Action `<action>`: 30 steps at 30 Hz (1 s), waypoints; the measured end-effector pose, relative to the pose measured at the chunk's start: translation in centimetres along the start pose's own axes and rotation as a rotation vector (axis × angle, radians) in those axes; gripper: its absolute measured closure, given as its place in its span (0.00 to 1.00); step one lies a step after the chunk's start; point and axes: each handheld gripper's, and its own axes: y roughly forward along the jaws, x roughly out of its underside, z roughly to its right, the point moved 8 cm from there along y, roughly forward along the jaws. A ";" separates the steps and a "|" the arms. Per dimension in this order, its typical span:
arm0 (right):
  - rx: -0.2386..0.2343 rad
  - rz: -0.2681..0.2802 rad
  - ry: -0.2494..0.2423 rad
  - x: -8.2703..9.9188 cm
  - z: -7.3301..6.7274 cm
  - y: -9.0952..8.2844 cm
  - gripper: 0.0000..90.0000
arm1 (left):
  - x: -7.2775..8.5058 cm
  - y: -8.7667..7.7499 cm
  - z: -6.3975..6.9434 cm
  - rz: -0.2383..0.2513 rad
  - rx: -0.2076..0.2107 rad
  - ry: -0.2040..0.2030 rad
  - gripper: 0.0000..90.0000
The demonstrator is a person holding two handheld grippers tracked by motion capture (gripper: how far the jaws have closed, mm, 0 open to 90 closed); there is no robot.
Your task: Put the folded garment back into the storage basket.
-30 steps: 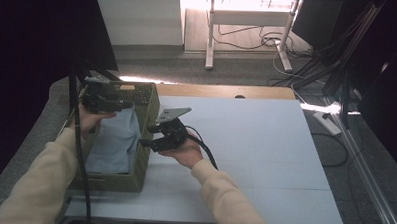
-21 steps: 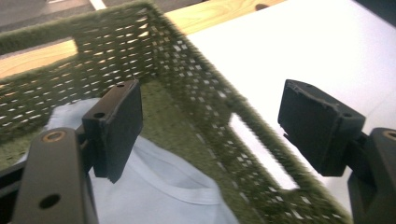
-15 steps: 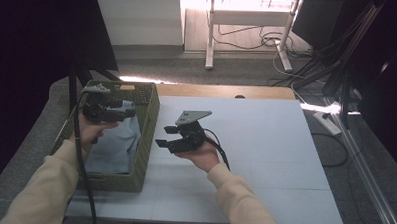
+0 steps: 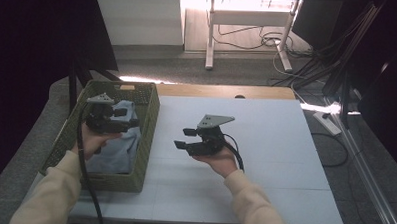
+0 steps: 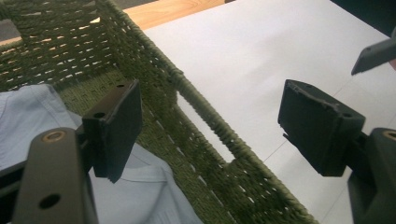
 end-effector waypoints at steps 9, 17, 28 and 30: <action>0.050 0.003 0.024 1.6 1.1 -2.9 0.47 | 0.7 0.0 2.1 0.016 0.022 0.011 0.26; 0.109 0.006 0.026 3.1 1.9 -5.6 0.46 | 0.8 0.0 4.3 0.017 0.043 0.029 0.26; 0.180 0.029 0.044 5.2 2.8 -10.3 0.46 | 1.0 0.5 6.8 0.012 0.063 0.060 0.26; 0.188 0.029 0.041 5.5 2.8 -11.1 0.46 | 1.1 0.6 7.2 0.011 0.069 0.059 0.26</action>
